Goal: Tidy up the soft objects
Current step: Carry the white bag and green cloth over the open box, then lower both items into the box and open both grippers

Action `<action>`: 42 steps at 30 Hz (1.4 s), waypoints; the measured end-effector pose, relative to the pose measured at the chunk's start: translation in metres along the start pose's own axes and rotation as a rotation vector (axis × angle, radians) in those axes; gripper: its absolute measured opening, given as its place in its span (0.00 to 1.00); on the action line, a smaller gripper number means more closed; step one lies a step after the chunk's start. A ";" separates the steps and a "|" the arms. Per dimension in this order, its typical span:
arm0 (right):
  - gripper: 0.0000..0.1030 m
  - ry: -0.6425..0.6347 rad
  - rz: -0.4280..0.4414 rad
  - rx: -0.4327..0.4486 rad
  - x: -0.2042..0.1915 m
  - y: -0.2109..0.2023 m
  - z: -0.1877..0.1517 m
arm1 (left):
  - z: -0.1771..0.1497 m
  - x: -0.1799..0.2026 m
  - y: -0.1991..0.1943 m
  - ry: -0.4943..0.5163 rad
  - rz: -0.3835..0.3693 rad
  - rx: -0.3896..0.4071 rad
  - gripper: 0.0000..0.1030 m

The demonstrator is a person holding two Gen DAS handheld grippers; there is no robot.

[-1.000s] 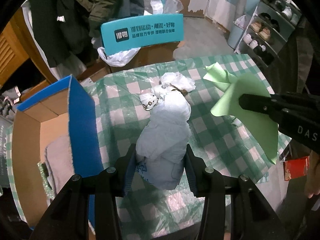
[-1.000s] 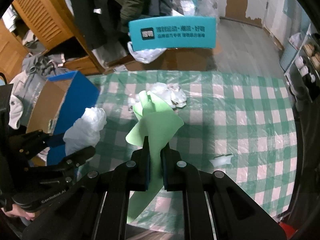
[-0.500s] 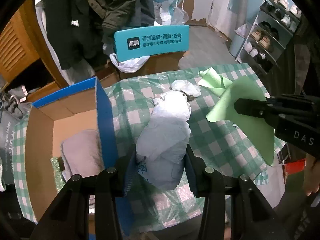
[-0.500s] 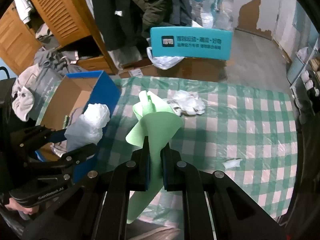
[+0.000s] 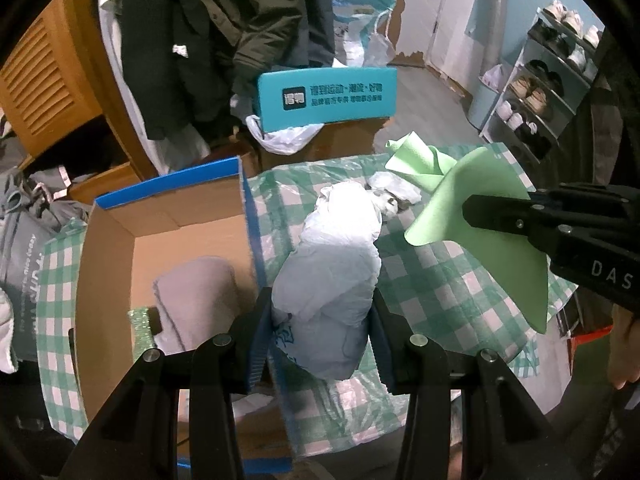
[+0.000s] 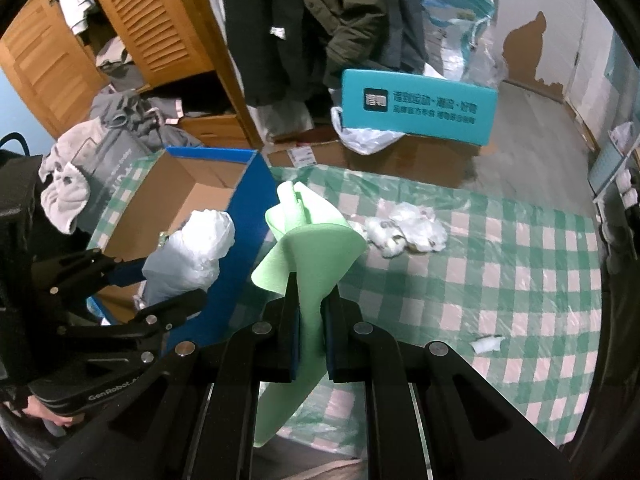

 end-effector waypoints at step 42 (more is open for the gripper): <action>0.09 -0.156 0.054 -0.091 -0.116 0.062 0.049 | -0.027 -0.123 -0.007 -0.201 0.031 0.017 0.44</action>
Point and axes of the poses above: each gripper's, at about its wrist camera, not at the fingertips, and y roughly the way its jaws point, x to its right, z to its top, the point moved 2 cm from there along y, roughly the way its jaws point, and after that the axes turned 8 degrees about -x, right-handed, at the moved point
